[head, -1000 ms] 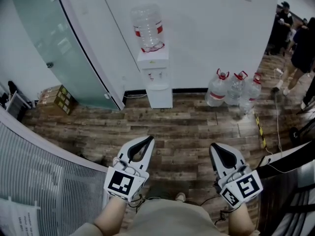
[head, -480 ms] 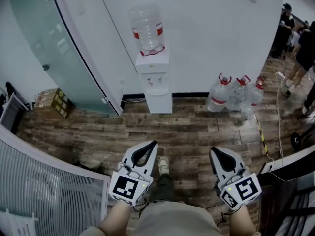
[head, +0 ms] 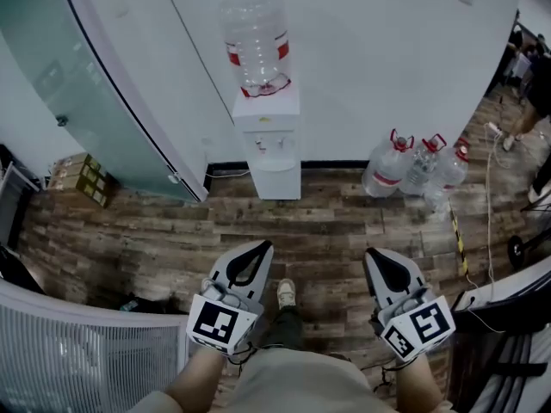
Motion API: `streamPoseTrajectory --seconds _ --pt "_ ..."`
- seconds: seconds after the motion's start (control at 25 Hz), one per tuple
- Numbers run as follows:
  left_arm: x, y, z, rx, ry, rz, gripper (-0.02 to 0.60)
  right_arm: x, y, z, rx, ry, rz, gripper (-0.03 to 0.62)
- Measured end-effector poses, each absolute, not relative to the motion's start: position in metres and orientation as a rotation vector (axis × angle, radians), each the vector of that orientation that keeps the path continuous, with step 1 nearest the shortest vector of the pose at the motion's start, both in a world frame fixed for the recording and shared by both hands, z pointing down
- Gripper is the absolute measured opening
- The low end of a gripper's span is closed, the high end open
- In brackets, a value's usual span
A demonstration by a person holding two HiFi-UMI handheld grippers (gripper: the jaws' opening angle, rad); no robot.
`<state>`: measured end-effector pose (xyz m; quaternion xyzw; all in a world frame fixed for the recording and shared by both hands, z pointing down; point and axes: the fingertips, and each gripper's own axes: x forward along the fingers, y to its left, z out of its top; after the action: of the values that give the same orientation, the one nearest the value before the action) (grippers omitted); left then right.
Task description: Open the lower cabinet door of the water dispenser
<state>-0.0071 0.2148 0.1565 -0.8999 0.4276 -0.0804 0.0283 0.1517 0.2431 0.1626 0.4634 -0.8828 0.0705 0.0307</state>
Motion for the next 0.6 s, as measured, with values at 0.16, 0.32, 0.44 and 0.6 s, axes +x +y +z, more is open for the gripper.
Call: streamPoseTrajectory --seconds 0.16,0.32,0.44,0.6 --pt "-0.029 0.150 0.153 -2.786 1.327 -0.251 0.006 0.130 0.177 0.156 1.420 -2.699 0.210 0.006" --pt "-0.050 0.089 0.155 -2.796 1.311 -0.275 0.005 0.110 0.116 0.141 1.436 -2.728 0.185 0.006" --pt "-0.060 0.044 0.153 -2.808 1.291 -0.270 0.006 0.100 0.070 0.136 1.453 -2.713 0.169 0.006" --pt "-0.072 -0.006 0.151 -2.813 1.277 -0.273 0.006 0.090 0.019 0.134 1.466 -2.708 0.161 0.006"
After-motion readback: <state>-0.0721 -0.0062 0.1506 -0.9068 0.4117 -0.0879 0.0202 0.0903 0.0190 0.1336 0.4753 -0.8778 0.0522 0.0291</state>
